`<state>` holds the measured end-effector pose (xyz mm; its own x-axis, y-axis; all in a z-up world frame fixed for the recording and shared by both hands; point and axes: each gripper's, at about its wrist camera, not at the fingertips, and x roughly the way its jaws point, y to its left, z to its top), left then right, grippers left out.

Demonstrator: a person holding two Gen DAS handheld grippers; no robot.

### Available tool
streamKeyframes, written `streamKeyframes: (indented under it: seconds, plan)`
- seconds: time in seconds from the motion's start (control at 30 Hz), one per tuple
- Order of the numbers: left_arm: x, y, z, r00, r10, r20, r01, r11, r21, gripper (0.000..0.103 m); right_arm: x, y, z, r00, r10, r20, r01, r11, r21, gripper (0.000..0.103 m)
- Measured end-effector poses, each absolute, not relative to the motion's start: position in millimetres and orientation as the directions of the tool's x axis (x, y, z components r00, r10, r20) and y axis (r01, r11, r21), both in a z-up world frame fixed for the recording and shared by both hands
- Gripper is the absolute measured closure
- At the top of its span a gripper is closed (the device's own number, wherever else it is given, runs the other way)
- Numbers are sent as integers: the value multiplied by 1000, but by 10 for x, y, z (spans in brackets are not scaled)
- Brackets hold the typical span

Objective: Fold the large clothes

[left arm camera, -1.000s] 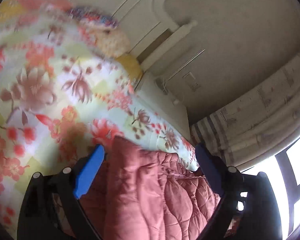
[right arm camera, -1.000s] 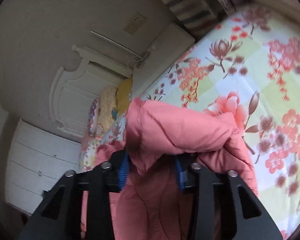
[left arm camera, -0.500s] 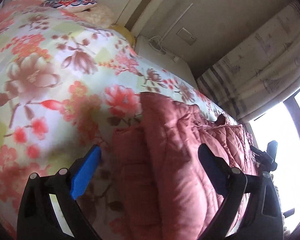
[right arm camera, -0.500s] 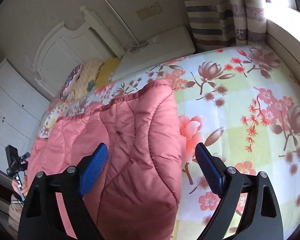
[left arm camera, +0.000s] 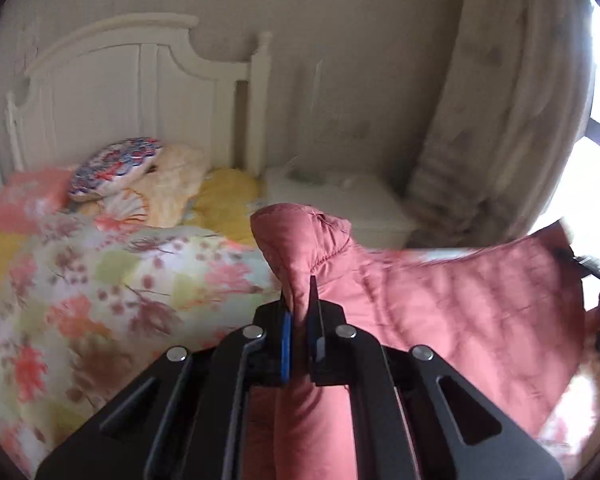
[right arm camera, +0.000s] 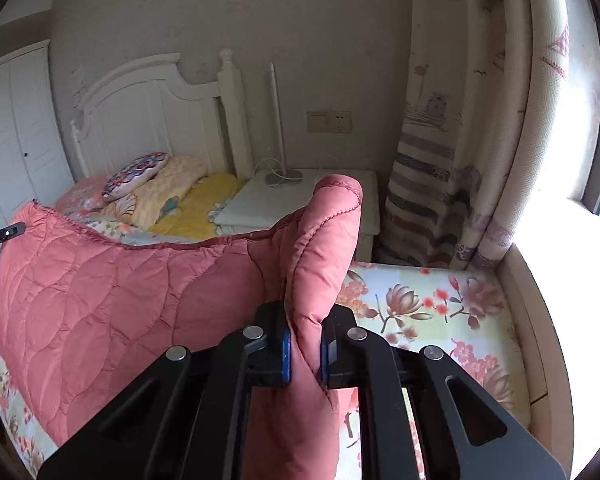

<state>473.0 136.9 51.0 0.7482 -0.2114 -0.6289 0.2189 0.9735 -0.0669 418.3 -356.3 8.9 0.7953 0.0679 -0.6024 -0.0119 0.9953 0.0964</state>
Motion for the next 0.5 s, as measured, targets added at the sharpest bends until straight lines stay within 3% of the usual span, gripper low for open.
streamKeyframes:
  seconds: [0.17,0.3,0.33,0.37,0.4,0.43,0.5]
  plan:
    - [5249,1266,-386,634,-2,-774,71,996,56,96,4621,-3523,-692,665,12,-747,85,992,92,91]
    - [5189,1203,-659,620,60,-782,70,989,131,88,4612,-3544,-790,658,28,-753,79,991,106,85]
    - [5183,1204,-624,621,70,-781,65,988,140,71,4610,-3596,-756,651,39,-758,82,989,120,68]
    - [5178,1224,-578,622,97,-777,49,986,162,58,4600,-3655,-720,641,27,-767,105,987,122,37]
    - [5150,1259,-491,640,134,-757,21,981,191,28,4572,-3722,-667,638,28,-769,122,983,138,19]
    - [5090,1281,-414,667,146,-730,3,980,199,15,4494,-3810,-578,665,64,-744,116,975,187,6]
    - [4918,1378,-155,742,159,-651,-50,982,183,12,4291,-3937,-357,723,68,-688,131,964,233,6]
